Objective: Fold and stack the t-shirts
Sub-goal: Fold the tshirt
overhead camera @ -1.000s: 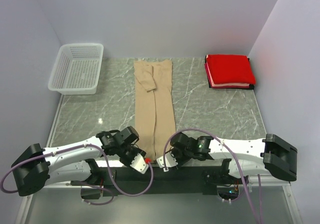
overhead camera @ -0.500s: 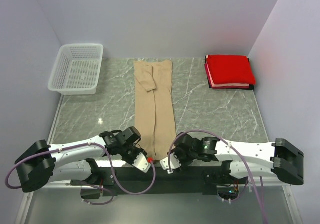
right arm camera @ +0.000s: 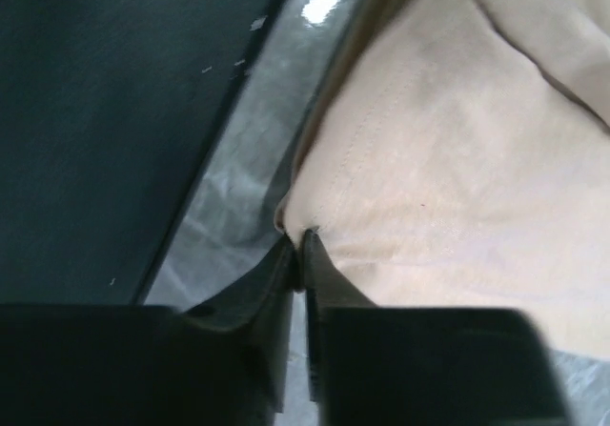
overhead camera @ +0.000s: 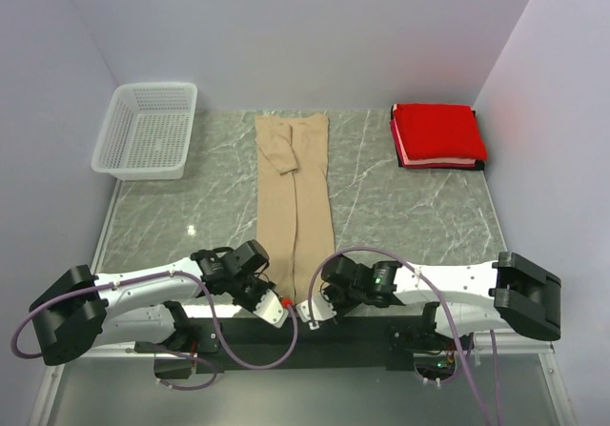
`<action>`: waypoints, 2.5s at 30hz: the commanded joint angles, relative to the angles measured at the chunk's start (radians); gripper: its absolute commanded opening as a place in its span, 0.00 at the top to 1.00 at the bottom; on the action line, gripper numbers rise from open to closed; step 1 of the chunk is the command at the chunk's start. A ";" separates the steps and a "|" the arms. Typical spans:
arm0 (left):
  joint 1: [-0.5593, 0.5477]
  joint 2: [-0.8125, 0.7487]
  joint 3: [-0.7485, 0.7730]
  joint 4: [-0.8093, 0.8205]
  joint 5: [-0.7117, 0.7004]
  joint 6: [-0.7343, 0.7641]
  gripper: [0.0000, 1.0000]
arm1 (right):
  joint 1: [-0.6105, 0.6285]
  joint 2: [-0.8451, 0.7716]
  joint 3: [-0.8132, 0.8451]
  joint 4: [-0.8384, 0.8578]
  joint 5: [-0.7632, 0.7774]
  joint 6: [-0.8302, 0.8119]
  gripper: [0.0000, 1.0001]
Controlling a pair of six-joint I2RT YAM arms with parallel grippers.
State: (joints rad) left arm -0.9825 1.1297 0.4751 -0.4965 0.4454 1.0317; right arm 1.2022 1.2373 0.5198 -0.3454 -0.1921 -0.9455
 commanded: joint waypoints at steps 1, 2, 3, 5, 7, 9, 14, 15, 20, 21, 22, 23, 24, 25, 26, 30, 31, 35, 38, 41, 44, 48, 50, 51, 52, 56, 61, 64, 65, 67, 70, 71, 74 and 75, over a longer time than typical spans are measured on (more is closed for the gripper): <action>-0.004 0.002 -0.009 -0.042 -0.004 0.007 0.88 | 0.007 0.016 -0.021 0.019 0.057 0.037 0.93; -0.004 -0.030 -0.009 -0.051 -0.002 0.002 0.96 | 0.007 0.008 -0.015 0.011 0.062 0.046 1.00; -0.002 -0.050 -0.007 -0.056 0.006 -0.005 0.99 | 0.007 -0.004 -0.012 0.000 0.063 0.063 1.00; 0.005 -0.113 0.008 -0.074 0.032 -0.036 0.99 | 0.007 -0.048 0.003 -0.024 0.062 0.083 1.00; 0.033 -0.145 0.034 -0.086 0.044 -0.061 0.99 | -0.001 -0.097 0.022 -0.041 0.063 0.108 1.00; 0.088 -0.172 0.057 -0.108 0.068 -0.073 0.99 | -0.021 -0.128 0.029 -0.053 0.071 0.117 1.00; 0.226 -0.153 0.117 -0.087 0.079 -0.032 0.99 | -0.096 -0.154 0.069 -0.061 0.082 0.080 1.00; 0.260 -0.145 0.123 -0.070 0.078 -0.019 0.99 | -0.111 -0.147 0.078 -0.061 0.079 0.056 1.00; 0.355 -0.067 0.177 0.019 0.082 0.057 0.99 | -0.269 -0.078 0.149 -0.020 0.065 -0.050 1.00; 0.379 -0.053 0.184 0.032 0.088 0.068 0.99 | -0.289 -0.043 0.166 -0.015 0.051 -0.082 1.00; 0.390 -0.026 0.203 0.059 0.091 0.083 0.99 | -0.311 -0.024 0.198 -0.009 0.043 -0.101 1.00; 0.404 -0.012 0.210 0.074 0.093 0.093 0.99 | -0.347 -0.007 0.213 0.006 0.037 -0.134 1.00; 0.430 0.002 0.218 0.094 0.095 0.096 0.99 | -0.366 0.026 0.229 0.011 0.028 -0.151 1.00; 0.442 0.033 0.232 0.126 0.096 0.112 0.99 | -0.386 0.046 0.258 0.017 0.010 -0.170 1.00; 0.456 0.050 0.241 0.139 0.101 0.122 0.99 | -0.418 0.065 0.275 0.025 -0.001 -0.200 1.00; 0.531 0.149 0.312 0.199 0.116 0.168 0.99 | -0.498 0.186 0.383 0.029 -0.050 -0.271 1.00; 0.544 0.191 0.324 0.208 0.121 0.182 0.99 | -0.512 0.204 0.402 0.032 -0.062 -0.285 1.00; 0.603 0.306 0.410 0.240 0.150 0.225 0.99 | -0.582 0.304 0.505 0.017 -0.118 -0.363 1.00; 0.642 0.401 0.494 0.243 0.162 0.246 0.99 | -0.628 0.392 0.598 -0.007 -0.141 -0.395 1.00; 0.671 0.491 0.575 0.246 0.171 0.258 0.99 | -0.670 0.482 0.692 -0.021 -0.159 -0.435 1.00; 0.691 0.579 0.652 0.243 0.173 0.275 0.99 | -0.697 0.565 0.773 -0.038 -0.173 -0.461 1.00; 0.700 0.686 0.773 0.236 0.151 0.248 0.84 | -0.717 0.669 0.867 -0.009 -0.159 -0.451 0.84; 0.708 0.732 0.803 0.240 0.121 0.220 0.68 | -0.730 0.689 0.894 0.014 -0.149 -0.420 0.47; 0.712 0.745 0.822 0.242 0.113 0.208 0.63 | -0.736 0.705 0.928 0.010 -0.147 -0.411 0.35; 0.720 0.748 0.833 0.240 0.110 0.188 0.57 | -0.740 0.708 0.948 0.002 -0.141 -0.403 0.35; 0.749 0.708 0.846 0.225 0.124 0.136 0.48 | -0.759 0.674 0.971 -0.067 -0.150 -0.360 0.35; 0.757 0.543 0.719 0.161 0.203 0.129 0.49 | -0.744 0.498 0.814 -0.142 -0.204 -0.351 0.39; 0.723 0.438 0.597 0.151 0.240 0.105 0.50 | -0.696 0.394 0.673 -0.156 -0.227 -0.335 0.40; 0.711 0.417 0.565 0.154 0.240 0.100 0.50 | -0.681 0.371 0.633 -0.138 -0.227 -0.323 0.40; 0.679 0.359 0.462 0.196 0.243 0.068 0.50 | -0.647 0.318 0.533 -0.109 -0.221 -0.314 0.40; 0.628 0.306 0.353 0.251 0.224 0.032 0.49 | -0.586 0.303 0.453 -0.044 -0.185 -0.279 0.40; 0.607 0.300 0.335 0.262 0.217 0.022 0.50 | -0.569 0.318 0.445 -0.020 -0.179 -0.257 0.40; 0.581 0.292 0.278 0.286 0.190 0.005 0.49 | -0.555 0.355 0.445 0.002 -0.156 -0.234 0.42; 0.570 0.297 0.263 0.288 0.184 0.004 0.50 | -0.555 0.376 0.447 0.005 -0.152 -0.234 0.43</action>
State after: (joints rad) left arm -0.3958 1.4452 0.7666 -0.2653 0.6289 1.0752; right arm 0.6495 1.5856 0.9577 -0.4187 -0.3733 -1.2228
